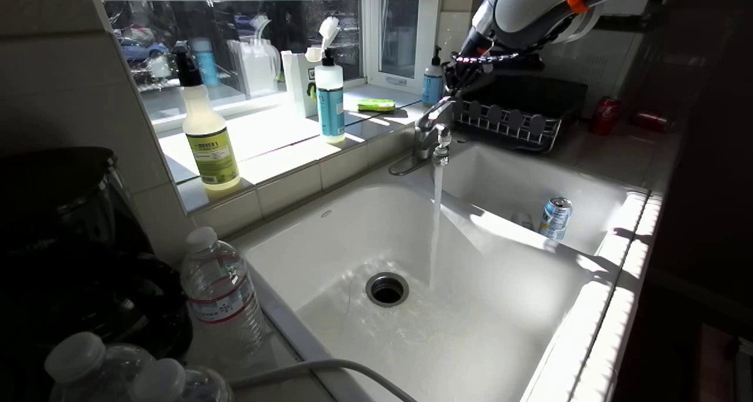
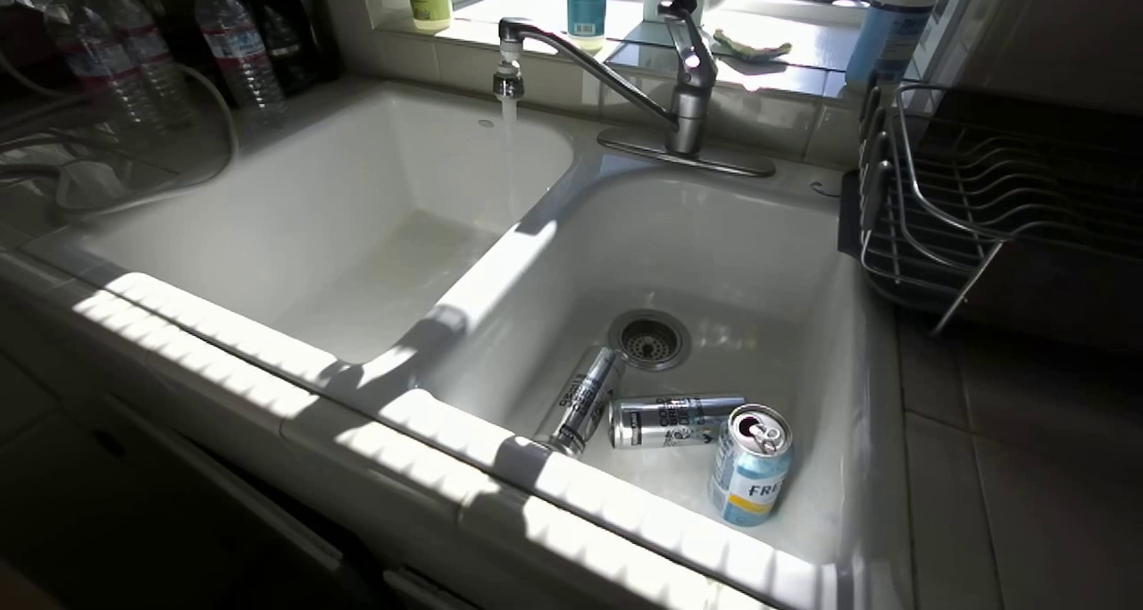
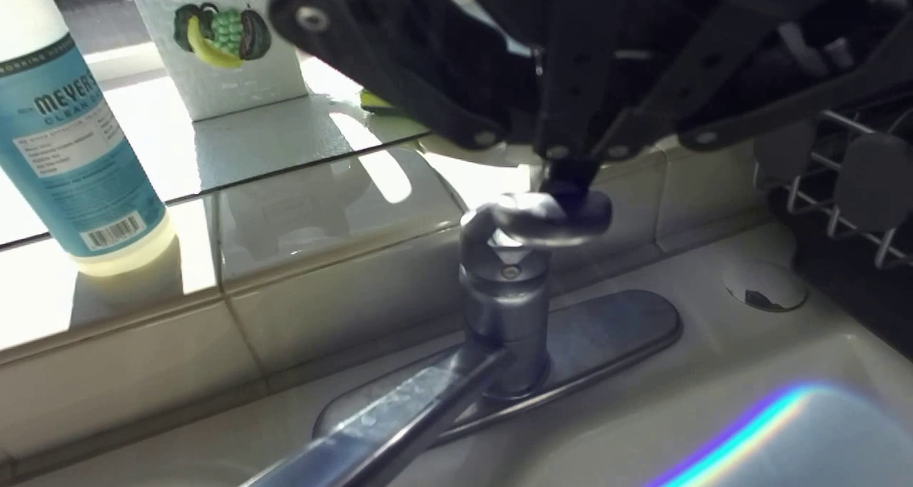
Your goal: Move the faucet head to the left and then push the faucet handle down
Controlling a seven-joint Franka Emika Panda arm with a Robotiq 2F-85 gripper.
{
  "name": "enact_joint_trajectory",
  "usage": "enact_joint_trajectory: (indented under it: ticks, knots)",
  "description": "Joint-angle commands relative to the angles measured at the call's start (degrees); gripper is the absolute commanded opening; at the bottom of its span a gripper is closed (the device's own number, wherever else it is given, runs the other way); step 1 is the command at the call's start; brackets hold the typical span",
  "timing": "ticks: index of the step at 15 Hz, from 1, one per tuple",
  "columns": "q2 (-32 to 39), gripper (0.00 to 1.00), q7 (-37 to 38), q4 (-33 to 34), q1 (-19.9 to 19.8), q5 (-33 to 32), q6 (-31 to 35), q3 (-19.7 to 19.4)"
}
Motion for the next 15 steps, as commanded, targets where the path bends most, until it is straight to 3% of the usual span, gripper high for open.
enact_joint_trajectory:
  ticks: [1,15]
  knots:
    - [-1.2,0.0,3.8,-2.2,0.6,-1.3,-1.5,-0.6]
    - [-1.9,0.0,2.7,-8.8,0.0,0.4,0.4,-0.1]
